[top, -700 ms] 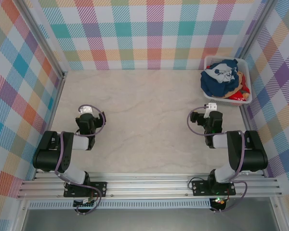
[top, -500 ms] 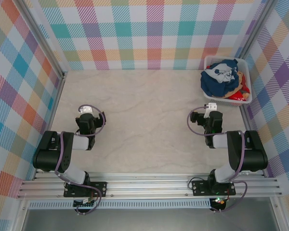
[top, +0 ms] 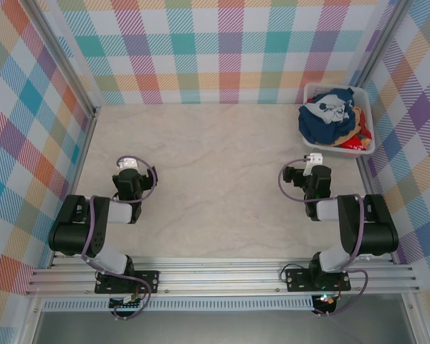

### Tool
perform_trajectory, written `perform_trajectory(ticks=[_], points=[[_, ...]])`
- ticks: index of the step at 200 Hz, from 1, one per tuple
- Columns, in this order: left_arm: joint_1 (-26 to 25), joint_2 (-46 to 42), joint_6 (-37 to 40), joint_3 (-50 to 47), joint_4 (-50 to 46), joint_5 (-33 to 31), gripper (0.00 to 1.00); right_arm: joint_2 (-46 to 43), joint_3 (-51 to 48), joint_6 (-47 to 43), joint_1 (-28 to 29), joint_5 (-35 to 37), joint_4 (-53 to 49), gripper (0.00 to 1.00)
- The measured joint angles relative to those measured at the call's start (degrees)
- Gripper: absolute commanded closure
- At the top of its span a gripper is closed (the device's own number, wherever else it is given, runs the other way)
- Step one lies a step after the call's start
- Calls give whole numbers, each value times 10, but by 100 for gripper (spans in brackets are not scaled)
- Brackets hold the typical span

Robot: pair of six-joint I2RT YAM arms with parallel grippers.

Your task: Fold and stack the t-shirts

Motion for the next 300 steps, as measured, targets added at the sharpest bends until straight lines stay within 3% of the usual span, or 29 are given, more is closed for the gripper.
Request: perform_trajectory(ticks=[29, 48, 68, 81, 102, 123, 157, 185, 209, 230, 241, 262, 272, 300], points=[[-12, -72, 2, 11, -85, -29, 0, -103, 7, -3, 22, 37, -93, 0], [-36, -158, -5, 40, -127, -53, 0, -197, 127, 45, 36, 53, -294, 0], [-42, -203, -100, 219, -344, -74, 0, -200, 346, 147, 28, 65, -471, 2], [-15, -188, -170, 357, -418, -27, 0, -194, 441, 191, 12, 63, -530, 4], [15, -138, -244, 514, -470, 64, 0, -137, 582, 249, -12, 76, -645, 11], [-9, -70, -280, 605, -515, 157, 0, -37, 684, 282, -38, 66, -724, 12], [-86, 2, -304, 638, -575, 263, 1, 119, 751, 326, -95, 16, -827, 13], [-132, 14, -308, 638, -611, 306, 3, 202, 783, 349, -133, -23, -874, 16], [-154, 13, -308, 638, -621, 319, 4, 243, 808, 366, -153, -57, -880, 35], [-160, 7, -308, 632, -639, 322, 6, 274, 841, 368, -156, -83, -879, 75], [-161, 2, -307, 628, -647, 321, 7, 279, 849, 367, -156, -92, -873, 87], [-161, -11, -303, 625, -667, 320, 7, 265, 839, 368, -151, -96, -847, 93], [-161, -17, -301, 624, -673, 318, 8, 247, 830, 362, -145, -93, -834, 100], [-161, -35, -299, 613, -684, 304, 8, 183, 838, 339, -111, -80, -803, 100]])
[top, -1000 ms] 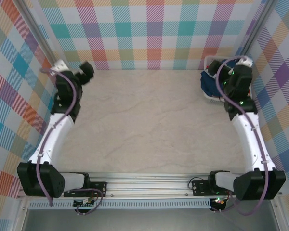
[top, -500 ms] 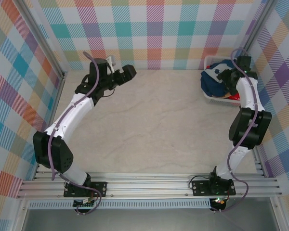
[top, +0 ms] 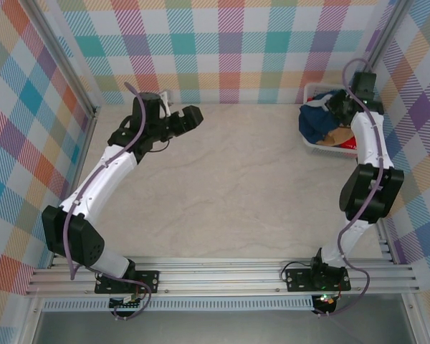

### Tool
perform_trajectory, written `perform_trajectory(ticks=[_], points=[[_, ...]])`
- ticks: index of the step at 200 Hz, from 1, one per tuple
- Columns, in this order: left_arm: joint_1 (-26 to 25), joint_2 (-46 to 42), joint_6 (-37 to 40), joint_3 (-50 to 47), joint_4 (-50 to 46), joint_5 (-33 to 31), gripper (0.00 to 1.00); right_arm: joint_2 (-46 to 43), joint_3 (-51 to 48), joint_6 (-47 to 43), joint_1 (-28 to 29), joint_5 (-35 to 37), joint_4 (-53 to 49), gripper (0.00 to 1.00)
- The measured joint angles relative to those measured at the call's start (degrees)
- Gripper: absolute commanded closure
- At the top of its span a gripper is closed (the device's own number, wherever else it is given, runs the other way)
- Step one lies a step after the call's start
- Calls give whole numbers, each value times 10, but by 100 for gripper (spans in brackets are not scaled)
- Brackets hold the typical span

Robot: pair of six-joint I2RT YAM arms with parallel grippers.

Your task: Fold and stack the t-shirts

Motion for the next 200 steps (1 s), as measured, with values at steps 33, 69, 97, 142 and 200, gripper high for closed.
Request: perform_trajectory(ticks=[33, 69, 97, 142, 200], points=[[0, -3, 0, -11, -22, -36, 9, -42, 109, -49, 64, -2, 30, 100], [0, -4, 0, -11, -64, -111, 7, -49, 239, -106, 166, -30, 46, 100], [0, -16, 0, -11, -110, -187, 6, -61, 228, -145, 273, -50, 41, 100], [0, -74, 0, -11, -164, -259, 6, -68, -75, -154, 442, -69, 56, 80], [-5, -73, 33, -35, -184, -186, 19, -68, -284, -78, 466, -92, 34, 41]])
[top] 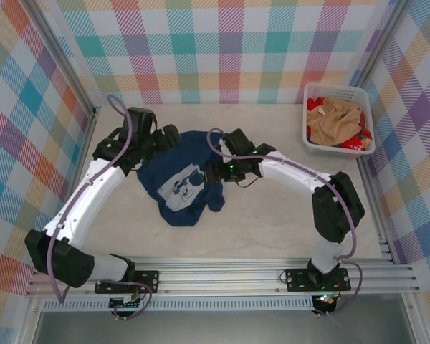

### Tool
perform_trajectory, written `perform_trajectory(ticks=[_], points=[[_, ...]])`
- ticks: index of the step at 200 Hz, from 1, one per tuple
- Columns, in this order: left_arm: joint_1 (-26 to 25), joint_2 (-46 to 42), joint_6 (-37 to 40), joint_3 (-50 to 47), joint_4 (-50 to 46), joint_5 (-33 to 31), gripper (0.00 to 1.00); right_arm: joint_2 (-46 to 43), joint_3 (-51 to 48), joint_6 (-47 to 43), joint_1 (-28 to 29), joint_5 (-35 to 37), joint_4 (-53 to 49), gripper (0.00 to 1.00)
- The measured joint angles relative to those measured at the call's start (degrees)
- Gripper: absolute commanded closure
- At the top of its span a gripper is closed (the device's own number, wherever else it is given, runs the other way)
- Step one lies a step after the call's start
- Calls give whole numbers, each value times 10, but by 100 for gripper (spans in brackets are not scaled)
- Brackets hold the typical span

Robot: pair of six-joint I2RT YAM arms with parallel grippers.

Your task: Fold and stack the t-shirts

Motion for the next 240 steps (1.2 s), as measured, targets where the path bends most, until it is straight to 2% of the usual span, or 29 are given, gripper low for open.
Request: perform_trajectory(ticks=[12, 39, 62, 96, 123, 167, 186, 200, 209, 234, 240], points=[[-16, 33, 21, 8, -7, 17, 20, -39, -16, 19, -36, 10, 1, 42], [-88, 155, 57, 62, -35, 23, 20, -137, -54, 60, -153, 40, -2, 43], [-128, 290, 60, 162, -86, -12, 14, -182, -75, 75, -221, 61, -20, 42], [-137, 499, 51, 383, -151, -88, 10, -210, -79, 79, -227, 61, -52, 41], [-136, 628, 35, 538, -182, -133, 8, -244, -86, 85, -227, 59, -66, 40], [-134, 707, -3, 580, -175, -172, 8, -299, -112, 86, -227, 52, -91, 39], [-134, 725, -19, 612, -172, -174, 21, -317, -128, 87, -228, 52, -101, 39], [-134, 736, -29, 630, -172, -174, 36, -325, -138, 89, -228, 52, -106, 39], [-134, 743, -41, 634, -173, -172, 47, -329, -144, 90, -228, 51, -107, 39], [-134, 750, -48, 643, -167, -159, 98, -332, -153, 92, -229, 48, -115, 39], [-134, 750, -49, 643, -166, -158, 100, -332, -153, 92, -230, 48, -116, 39]])
